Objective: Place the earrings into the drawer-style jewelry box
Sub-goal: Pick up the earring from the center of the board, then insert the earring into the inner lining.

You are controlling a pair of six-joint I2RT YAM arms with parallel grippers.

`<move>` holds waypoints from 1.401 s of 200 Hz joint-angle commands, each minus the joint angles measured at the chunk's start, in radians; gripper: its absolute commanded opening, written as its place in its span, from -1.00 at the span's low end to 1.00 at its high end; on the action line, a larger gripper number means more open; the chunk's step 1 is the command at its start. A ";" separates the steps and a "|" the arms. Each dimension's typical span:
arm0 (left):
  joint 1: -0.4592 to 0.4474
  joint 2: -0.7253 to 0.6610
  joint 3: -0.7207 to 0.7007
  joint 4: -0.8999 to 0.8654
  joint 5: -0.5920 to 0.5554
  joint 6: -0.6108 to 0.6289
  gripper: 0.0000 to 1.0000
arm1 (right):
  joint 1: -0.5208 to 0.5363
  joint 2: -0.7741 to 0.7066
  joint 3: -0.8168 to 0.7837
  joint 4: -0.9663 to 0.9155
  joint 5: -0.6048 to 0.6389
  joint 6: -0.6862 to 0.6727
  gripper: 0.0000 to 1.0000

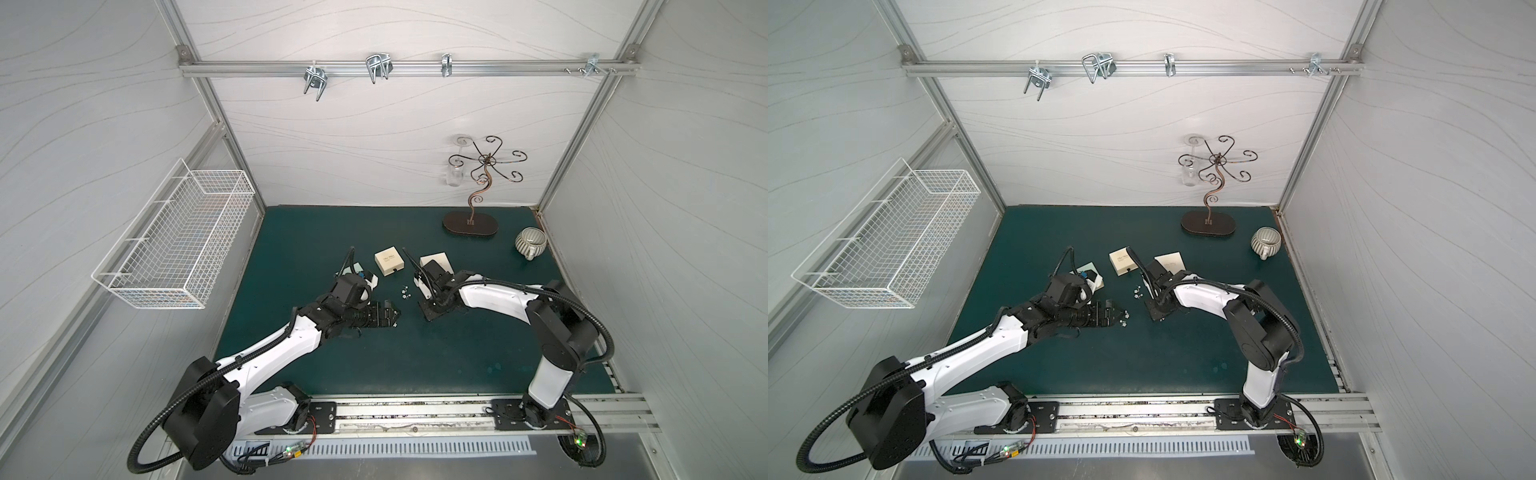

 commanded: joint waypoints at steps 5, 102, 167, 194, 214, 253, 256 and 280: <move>0.003 -0.021 -0.005 0.027 -0.006 -0.013 0.99 | 0.012 0.017 -0.006 -0.010 0.011 -0.017 -0.99; 0.004 -0.014 -0.006 0.027 -0.003 -0.013 0.99 | 0.013 -0.065 0.020 -0.048 0.020 -0.021 -1.00; 0.004 -0.007 0.011 0.016 0.002 -0.004 0.99 | -0.036 -0.131 0.055 -0.080 0.007 -0.038 -1.00; 0.004 -0.002 0.017 0.008 0.004 0.002 0.99 | -0.080 -0.140 0.082 -0.089 0.007 -0.066 -1.00; 0.004 0.000 0.022 0.001 0.006 0.006 0.99 | -0.114 -0.132 0.100 -0.091 0.005 -0.084 -1.00; 0.003 -0.001 0.011 0.007 0.004 0.001 0.99 | -0.180 -0.082 0.135 -0.075 0.003 -0.125 -1.00; 0.004 -0.001 0.010 0.007 0.003 0.001 0.99 | -0.184 -0.075 0.139 -0.074 0.004 -0.128 -1.00; 0.004 -0.006 0.006 0.005 -0.003 -0.002 0.99 | -0.215 -0.035 0.172 -0.071 0.001 -0.150 -1.00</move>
